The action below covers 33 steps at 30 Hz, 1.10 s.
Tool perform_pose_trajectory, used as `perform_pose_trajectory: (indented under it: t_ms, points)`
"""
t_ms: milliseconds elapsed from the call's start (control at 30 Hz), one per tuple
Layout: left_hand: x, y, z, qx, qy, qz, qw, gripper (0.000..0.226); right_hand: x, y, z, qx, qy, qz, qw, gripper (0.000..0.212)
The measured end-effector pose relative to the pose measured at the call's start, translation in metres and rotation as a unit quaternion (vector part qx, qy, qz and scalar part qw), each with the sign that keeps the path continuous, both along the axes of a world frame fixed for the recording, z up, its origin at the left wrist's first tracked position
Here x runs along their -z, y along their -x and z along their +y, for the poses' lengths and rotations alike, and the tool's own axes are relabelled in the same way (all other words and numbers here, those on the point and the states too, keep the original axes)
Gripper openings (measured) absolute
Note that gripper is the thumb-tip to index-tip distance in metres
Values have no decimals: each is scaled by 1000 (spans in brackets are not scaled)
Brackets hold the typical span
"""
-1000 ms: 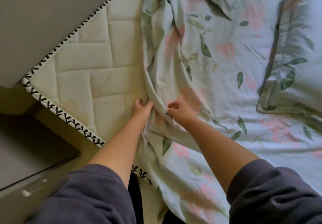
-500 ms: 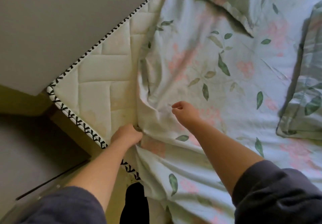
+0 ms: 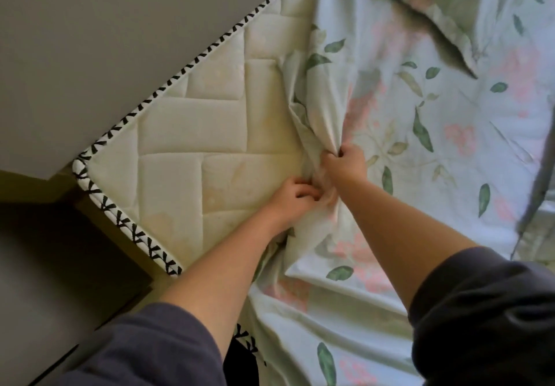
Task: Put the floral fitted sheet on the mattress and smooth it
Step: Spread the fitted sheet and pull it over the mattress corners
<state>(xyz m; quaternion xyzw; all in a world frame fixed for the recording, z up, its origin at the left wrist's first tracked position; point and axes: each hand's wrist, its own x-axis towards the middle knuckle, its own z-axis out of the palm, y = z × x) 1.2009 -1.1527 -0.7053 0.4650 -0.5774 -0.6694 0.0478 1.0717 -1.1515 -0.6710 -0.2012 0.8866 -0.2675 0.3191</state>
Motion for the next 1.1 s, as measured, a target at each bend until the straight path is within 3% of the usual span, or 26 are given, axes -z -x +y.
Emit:
perform_pose_trajectory:
  t_ms: [67, 100, 167, 233, 300, 400, 533, 633, 700, 800, 900, 1000, 1100]
  points:
    - [1, 4, -14, -109, 29, -27, 993, 15, 0, 5, -10, 75, 20, -51, 996, 16]
    - [-2, 7, -21, -172, 0, -22, 985, 15, -2, 5, -12, 122, 38, -109, 986, 20]
    - [-6, 20, -38, -246, -139, 24, 959, 21, -3, 7, -15, 169, 58, -202, 963, 23]
    - [-8, 33, -45, -208, -233, 48, 949, 37, -6, 10, -14, 179, 69, -243, 951, 26]
    - [-11, 42, -46, -154, -184, 0, 971, 40, -10, 13, -11, 179, 72, -238, 952, 28]
    - [-10, 24, -54, -214, -55, -101, 970, 30, -14, 12, -7, 155, 33, -170, 973, 30]
    - [-17, -66, -64, -323, 33, -240, 915, 30, -26, -6, -9, 107, -19, -120, 987, 35]
    - [-36, -150, -52, -382, 37, -386, 839, 33, -35, -31, -22, 90, -41, -158, 982, 32]
    - [-45, -193, -42, -368, 13, -458, 809, 33, -37, -47, -32, 45, -74, -148, 985, 30]
    - [-50, -217, -48, -320, 17, -466, 825, 35, -36, -73, -47, -95, -145, -32, 984, 32]
    - [-48, -196, -79, -207, 183, -422, 863, 41, -32, -89, -52, -149, -152, 100, 972, 60]
    - [-44, -158, -121, -116, 292, -328, 891, 50, -26, -92, -57, -200, -177, 224, 937, 85]
    - [-35, -126, -158, -54, 281, -285, 915, 62, -15, -84, -59, -292, -199, 268, 896, 87]
